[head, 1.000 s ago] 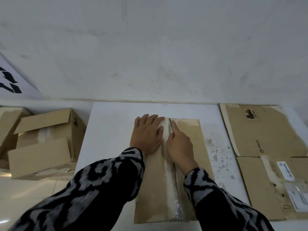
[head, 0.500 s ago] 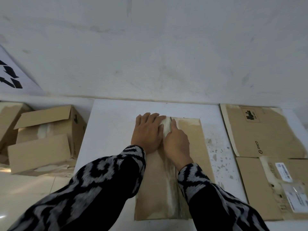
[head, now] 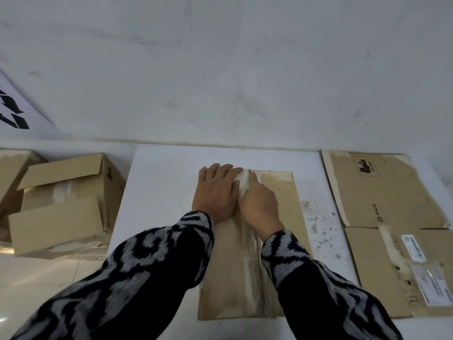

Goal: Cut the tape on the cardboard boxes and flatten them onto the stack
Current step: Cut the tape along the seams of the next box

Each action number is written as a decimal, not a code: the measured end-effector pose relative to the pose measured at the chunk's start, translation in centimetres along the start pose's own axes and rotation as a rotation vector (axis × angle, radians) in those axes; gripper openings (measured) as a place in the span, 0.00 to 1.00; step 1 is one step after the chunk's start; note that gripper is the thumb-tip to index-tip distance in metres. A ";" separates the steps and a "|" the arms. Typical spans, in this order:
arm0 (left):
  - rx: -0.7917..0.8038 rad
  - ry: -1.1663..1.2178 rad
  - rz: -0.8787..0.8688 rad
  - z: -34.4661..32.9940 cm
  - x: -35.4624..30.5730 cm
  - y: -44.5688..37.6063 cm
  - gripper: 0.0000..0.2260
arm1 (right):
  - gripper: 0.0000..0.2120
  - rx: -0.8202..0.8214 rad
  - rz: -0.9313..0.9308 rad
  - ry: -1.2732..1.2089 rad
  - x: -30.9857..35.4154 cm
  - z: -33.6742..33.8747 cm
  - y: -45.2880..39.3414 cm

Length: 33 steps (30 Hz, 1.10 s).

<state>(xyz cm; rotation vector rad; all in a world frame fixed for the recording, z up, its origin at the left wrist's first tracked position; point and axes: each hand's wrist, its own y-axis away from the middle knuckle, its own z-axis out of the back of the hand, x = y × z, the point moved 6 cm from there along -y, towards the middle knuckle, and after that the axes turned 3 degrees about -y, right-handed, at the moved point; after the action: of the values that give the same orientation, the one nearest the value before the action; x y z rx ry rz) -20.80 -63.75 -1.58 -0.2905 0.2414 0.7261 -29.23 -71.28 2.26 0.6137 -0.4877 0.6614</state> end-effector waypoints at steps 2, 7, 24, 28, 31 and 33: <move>-0.005 -0.004 -0.006 0.0 0.0 0.0 0.20 | 0.27 0.017 -0.001 0.009 0.1 -0.1 0.2; 0.002 0.004 0.003 0.1 -0.1 -0.1 0.21 | 0.28 0.011 -0.013 0.030 0.0 0.0 0.1; -0.024 0.015 -0.007 0.3 -0.3 0.1 0.20 | 0.31 0.058 -0.042 0.036 0.0 0.5 0.9; -0.021 0.016 -0.004 0.3 -0.2 0.0 0.20 | 0.28 0.062 -0.013 0.073 0.2 0.3 1.4; -0.017 0.014 -0.001 0.1 -0.2 0.0 0.19 | 0.29 0.068 -0.021 0.068 0.1 0.2 1.6; -0.016 0.018 0.003 0.1 -0.2 0.0 0.20 | 0.30 0.078 -0.024 0.080 0.0 0.2 1.5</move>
<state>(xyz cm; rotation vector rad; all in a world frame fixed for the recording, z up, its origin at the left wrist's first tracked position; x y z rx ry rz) -20.91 -63.81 -1.41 -0.3124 0.2532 0.7286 -30.35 -70.45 2.91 0.6627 -0.3808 0.6823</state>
